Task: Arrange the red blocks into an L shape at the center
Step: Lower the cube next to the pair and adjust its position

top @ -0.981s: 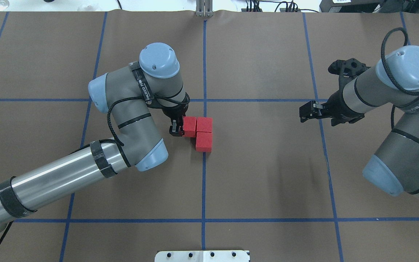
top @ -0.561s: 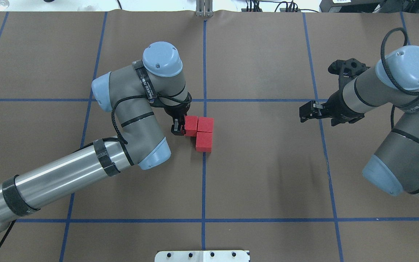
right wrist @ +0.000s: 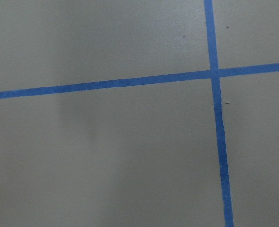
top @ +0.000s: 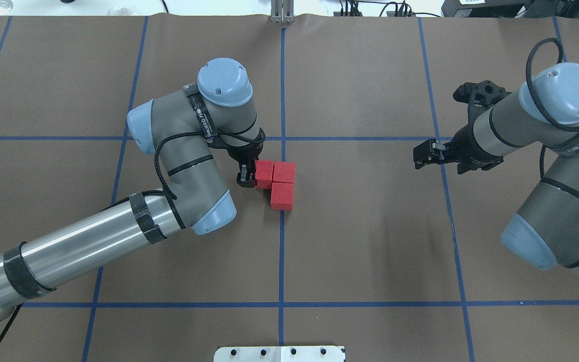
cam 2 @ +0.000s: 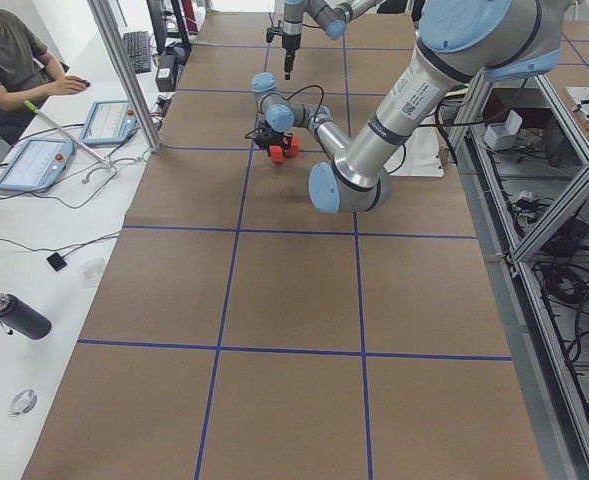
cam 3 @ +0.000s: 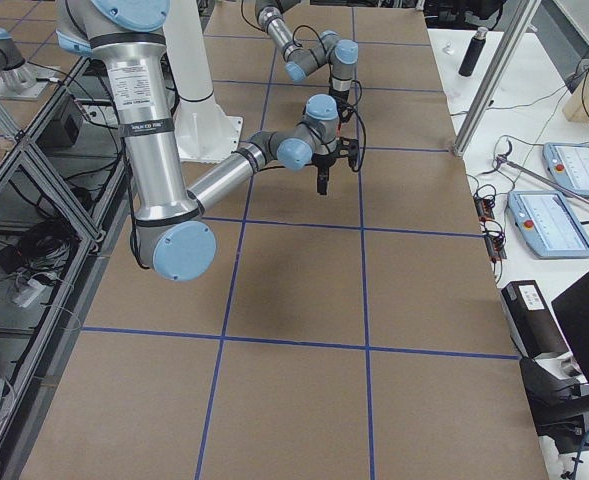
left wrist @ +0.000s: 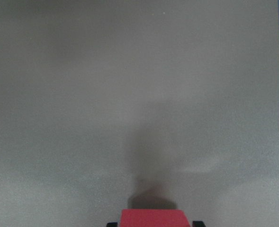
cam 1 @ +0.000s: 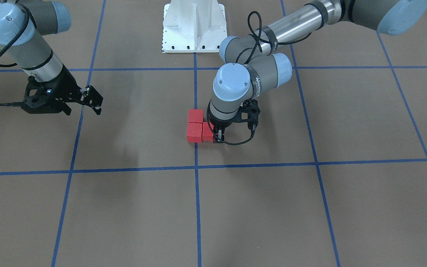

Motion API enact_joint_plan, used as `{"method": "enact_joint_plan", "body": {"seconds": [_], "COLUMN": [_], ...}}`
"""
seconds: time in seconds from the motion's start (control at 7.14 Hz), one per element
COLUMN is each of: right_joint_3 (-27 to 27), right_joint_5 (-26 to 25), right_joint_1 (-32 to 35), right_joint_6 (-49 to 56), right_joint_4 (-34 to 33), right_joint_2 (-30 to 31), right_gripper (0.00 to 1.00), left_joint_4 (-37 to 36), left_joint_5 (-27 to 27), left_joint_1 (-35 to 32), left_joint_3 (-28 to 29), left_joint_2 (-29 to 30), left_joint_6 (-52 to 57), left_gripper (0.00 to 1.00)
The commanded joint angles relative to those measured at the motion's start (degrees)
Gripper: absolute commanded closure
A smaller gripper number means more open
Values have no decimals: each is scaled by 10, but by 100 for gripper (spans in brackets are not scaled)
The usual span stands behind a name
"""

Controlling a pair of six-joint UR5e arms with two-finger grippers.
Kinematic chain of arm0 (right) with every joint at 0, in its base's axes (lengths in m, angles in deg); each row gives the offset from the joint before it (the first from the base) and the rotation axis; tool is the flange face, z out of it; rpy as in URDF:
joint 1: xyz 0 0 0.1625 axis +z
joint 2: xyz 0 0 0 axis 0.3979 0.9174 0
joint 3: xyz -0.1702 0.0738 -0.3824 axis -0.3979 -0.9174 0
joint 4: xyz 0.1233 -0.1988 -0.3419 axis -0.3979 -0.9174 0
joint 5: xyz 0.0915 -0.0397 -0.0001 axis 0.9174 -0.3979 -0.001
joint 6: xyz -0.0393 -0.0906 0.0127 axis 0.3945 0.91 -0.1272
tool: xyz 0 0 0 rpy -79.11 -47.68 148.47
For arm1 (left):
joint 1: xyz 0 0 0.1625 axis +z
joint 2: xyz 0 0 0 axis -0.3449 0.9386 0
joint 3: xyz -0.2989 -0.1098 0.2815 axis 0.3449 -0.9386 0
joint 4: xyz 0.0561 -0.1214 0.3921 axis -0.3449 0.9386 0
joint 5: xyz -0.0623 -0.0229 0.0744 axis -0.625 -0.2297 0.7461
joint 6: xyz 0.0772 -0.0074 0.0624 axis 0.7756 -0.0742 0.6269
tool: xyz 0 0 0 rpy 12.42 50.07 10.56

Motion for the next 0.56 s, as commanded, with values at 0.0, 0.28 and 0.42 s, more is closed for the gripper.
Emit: {"method": "enact_joint_plan", "body": {"seconds": [0.0, 0.28, 0.42], "right_joint_3": [0, 0, 1], "right_joint_5": [0, 0, 0], "right_joint_1": [0, 0, 0], "right_joint_6": [0, 0, 0], "right_joint_4": [0, 0, 0], "right_joint_2": [0, 0, 0], "right_gripper": [0, 0, 0], "left_joint_4": [-1, -1, -2], "left_joint_5": [0, 0, -2], "left_joint_1": [0, 0, 0], "left_joint_3": [0, -2, -4], "left_joint_2": [-1, 0, -1], "left_joint_6": [-1, -4, -1], "left_gripper": [0, 0, 0]}}
